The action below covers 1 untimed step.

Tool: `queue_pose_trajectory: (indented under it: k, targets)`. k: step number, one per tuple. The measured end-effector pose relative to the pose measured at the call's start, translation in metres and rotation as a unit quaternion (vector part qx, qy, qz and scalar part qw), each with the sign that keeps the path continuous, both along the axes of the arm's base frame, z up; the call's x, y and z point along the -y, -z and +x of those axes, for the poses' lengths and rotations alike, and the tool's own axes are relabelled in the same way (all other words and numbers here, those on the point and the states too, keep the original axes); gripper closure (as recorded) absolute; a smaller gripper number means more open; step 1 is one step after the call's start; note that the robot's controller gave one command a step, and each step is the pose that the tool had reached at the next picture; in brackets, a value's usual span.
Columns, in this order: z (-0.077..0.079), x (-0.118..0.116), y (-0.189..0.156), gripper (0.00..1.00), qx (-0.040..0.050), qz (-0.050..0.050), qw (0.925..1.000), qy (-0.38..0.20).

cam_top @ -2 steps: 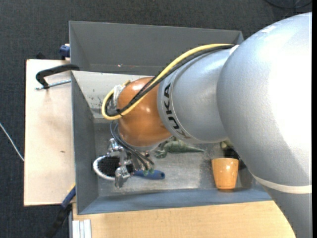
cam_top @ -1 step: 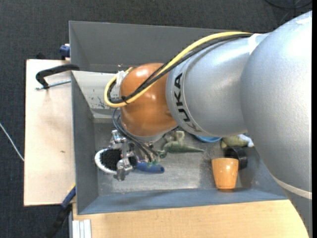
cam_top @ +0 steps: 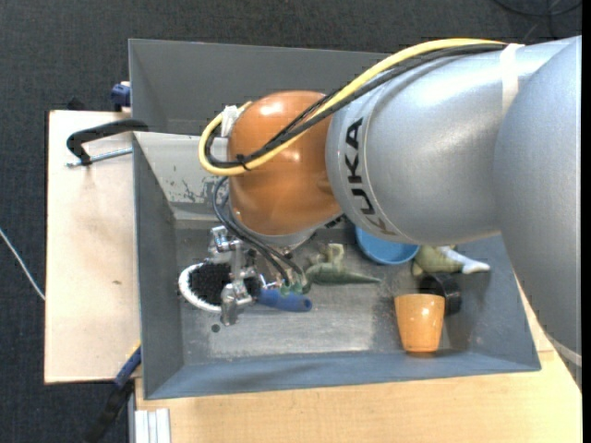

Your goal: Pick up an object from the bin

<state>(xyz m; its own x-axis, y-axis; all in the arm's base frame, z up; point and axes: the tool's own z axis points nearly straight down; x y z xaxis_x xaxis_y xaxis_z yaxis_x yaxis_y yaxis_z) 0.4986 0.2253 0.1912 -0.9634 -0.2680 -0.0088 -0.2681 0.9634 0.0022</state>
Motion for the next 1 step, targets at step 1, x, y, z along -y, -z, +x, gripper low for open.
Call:
queue_pose_trajectory:
  k: [1]
  targets:
    - [0.0008, -0.0006, -0.0050, 1.00, -0.0017, -0.001, 1.0000, 0.000]
